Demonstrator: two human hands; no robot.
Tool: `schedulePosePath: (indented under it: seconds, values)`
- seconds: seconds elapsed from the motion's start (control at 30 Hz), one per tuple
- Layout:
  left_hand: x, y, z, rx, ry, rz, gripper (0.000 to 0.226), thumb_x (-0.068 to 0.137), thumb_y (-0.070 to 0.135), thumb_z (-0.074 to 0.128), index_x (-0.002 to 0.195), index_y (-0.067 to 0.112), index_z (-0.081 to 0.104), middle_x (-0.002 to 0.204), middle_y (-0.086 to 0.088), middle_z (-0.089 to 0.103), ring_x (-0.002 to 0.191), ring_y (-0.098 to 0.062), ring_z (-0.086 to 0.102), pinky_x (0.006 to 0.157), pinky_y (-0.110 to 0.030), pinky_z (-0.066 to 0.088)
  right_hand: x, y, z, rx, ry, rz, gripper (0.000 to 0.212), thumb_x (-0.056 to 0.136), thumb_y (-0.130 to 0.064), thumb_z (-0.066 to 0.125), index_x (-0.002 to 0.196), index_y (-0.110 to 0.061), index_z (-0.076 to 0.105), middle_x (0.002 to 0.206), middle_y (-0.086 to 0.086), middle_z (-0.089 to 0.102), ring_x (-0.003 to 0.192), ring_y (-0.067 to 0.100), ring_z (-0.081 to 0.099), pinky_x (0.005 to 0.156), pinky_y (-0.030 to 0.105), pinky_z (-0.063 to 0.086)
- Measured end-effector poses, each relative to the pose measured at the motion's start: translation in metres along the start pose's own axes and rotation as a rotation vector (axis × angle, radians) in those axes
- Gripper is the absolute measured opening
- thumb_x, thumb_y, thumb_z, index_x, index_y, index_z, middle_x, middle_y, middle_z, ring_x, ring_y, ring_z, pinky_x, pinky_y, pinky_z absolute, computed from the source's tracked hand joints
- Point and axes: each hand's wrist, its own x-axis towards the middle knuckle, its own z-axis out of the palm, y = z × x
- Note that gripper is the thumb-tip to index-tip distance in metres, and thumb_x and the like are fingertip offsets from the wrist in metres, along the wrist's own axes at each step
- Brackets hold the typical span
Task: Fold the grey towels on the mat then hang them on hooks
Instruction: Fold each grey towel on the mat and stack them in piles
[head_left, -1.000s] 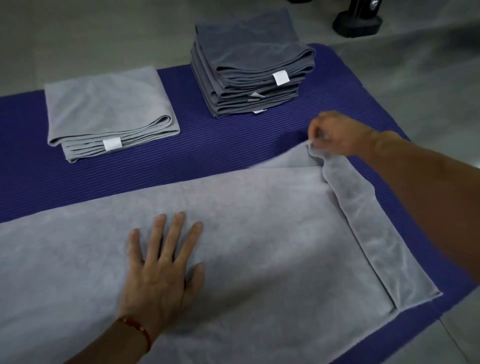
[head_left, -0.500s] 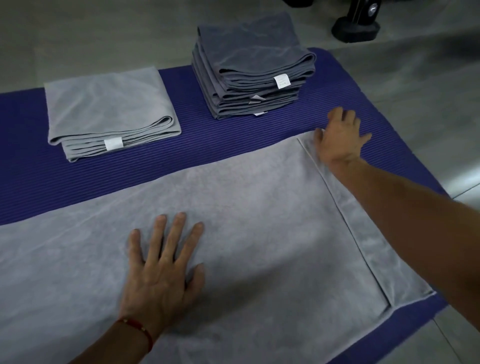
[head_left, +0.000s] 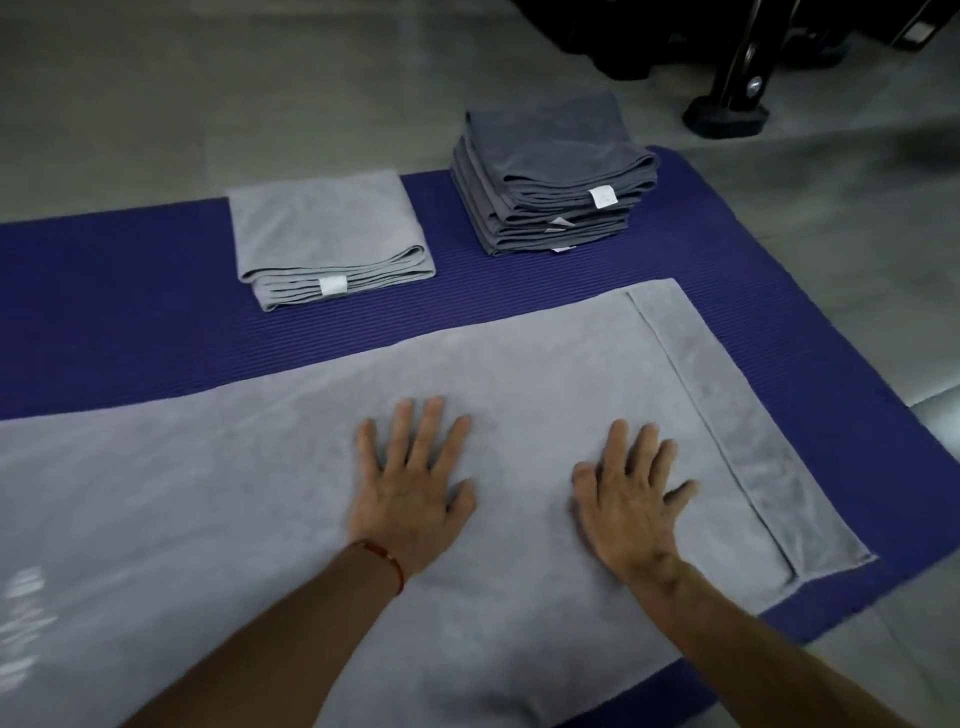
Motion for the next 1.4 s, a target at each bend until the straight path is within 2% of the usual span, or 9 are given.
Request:
schedulePosePath:
  seconds: [0.17, 0.33, 0.5, 0.67, 0.9, 1.0, 1.13, 1.23, 1.4]
  values:
    - [-0.014, -0.029, -0.007, -0.123, -0.009, -0.034, 0.064, 0.101, 0.045, 0.014, 0.160, 0.020, 0.021, 0.169, -0.007, 0.010, 0.156, -0.029, 0.004, 0.121, -0.063, 0.006, -0.090, -0.111, 0.043, -0.005, 0.071, -0.322, 0.073, 0.091, -0.047, 0.033, 0.154, -0.012, 0.041, 0.160, 0.026, 0.032, 0.147, 0.052, 0.026, 0.106, 0.081, 0.018]
    - [-0.029, -0.145, -0.016, -0.139, 0.030, -0.355, 0.058, 0.102, 0.046, 0.015, 0.159, 0.037, 0.016, 0.169, 0.002, 0.005, 0.155, -0.030, 0.000, 0.116, -0.069, 0.002, -0.135, -0.172, 0.069, 0.000, 0.107, -0.438, 0.073, 0.090, -0.048, 0.046, 0.153, -0.013, 0.043, 0.161, 0.026, 0.030, 0.147, 0.054, 0.024, 0.109, 0.080, 0.016]
    - [-0.033, -0.242, -0.043, -0.131, 0.190, -0.679, 0.036, 0.101, 0.020, 0.044, 0.135, 0.022, 0.056, 0.136, -0.008, 0.054, 0.128, -0.033, 0.044, 0.098, -0.054, 0.038, -0.139, -0.176, 0.075, -0.003, 0.119, -0.453, 0.073, 0.091, -0.045, 0.041, 0.155, -0.010, 0.038, 0.163, 0.025, 0.023, 0.150, 0.053, 0.016, 0.110, 0.080, 0.013]
    - [-0.020, -0.290, -0.062, -0.103, 0.013, -0.518, 0.020, 0.092, 0.002, 0.051, 0.105, 0.012, 0.063, 0.112, -0.018, 0.056, 0.106, -0.041, 0.056, 0.087, -0.053, 0.050, -0.140, -0.178, 0.077, -0.022, 0.145, -0.459, 0.077, 0.089, -0.045, 0.044, 0.157, -0.011, 0.034, 0.165, 0.025, 0.019, 0.151, 0.052, 0.013, 0.110, 0.079, 0.012]
    - [-0.015, -0.303, -0.084, -0.017, -0.229, -0.448, 0.015, 0.096, 0.014, 0.058, 0.106, 0.005, 0.064, 0.114, -0.017, 0.064, 0.107, -0.038, 0.058, 0.087, -0.040, 0.046, -0.140, -0.176, 0.080, -0.029, 0.195, -0.475, 0.078, 0.090, -0.046, 0.043, 0.158, -0.009, 0.029, 0.165, 0.026, 0.016, 0.151, 0.053, 0.012, 0.110, 0.079, 0.012]
    - [-0.017, -0.311, -0.084, -0.042, -0.026, -0.558, 0.012, 0.096, 0.009, 0.053, 0.104, 0.002, 0.059, 0.107, -0.024, 0.063, 0.098, -0.045, 0.058, 0.081, -0.046, 0.047, -0.140, -0.175, 0.081, -0.034, 0.218, -0.482, 0.078, 0.091, -0.046, 0.044, 0.158, -0.009, 0.030, 0.165, 0.026, 0.017, 0.151, 0.053, 0.011, 0.110, 0.080, 0.011]
    - [-0.035, -0.313, -0.064, -0.103, 0.153, -0.647, 0.029, 0.094, 0.005, 0.054, 0.122, 0.006, 0.059, 0.126, -0.025, 0.052, 0.116, -0.045, 0.046, 0.098, -0.054, 0.042, -0.140, -0.175, 0.083, -0.039, 0.221, -0.477, 0.080, 0.090, -0.048, 0.047, 0.158, -0.011, 0.029, 0.165, 0.025, 0.016, 0.152, 0.052, 0.008, 0.111, 0.079, 0.009]
    - [-0.087, -0.296, -0.046, -0.046, 0.259, -0.686, 0.034, 0.097, 0.021, 0.053, 0.130, 0.015, 0.056, 0.146, -0.017, 0.044, 0.135, -0.040, 0.037, 0.108, -0.058, 0.033, -0.140, -0.176, 0.081, -0.037, 0.192, -0.461, 0.079, 0.092, -0.049, 0.043, 0.160, -0.012, 0.026, 0.167, 0.023, 0.013, 0.153, 0.049, 0.003, 0.112, 0.078, 0.008]
    - [-0.244, -0.223, -0.007, -0.055, 0.177, -0.782, 0.054, 0.101, 0.044, 0.031, 0.153, 0.028, 0.035, 0.164, -0.009, 0.023, 0.149, -0.036, 0.023, 0.116, -0.060, 0.024, -0.143, -0.175, 0.078, -0.035, 0.171, -0.459, 0.075, 0.095, -0.046, 0.034, 0.161, -0.012, 0.023, 0.167, 0.024, 0.011, 0.153, 0.049, 0.000, 0.111, 0.078, 0.006]
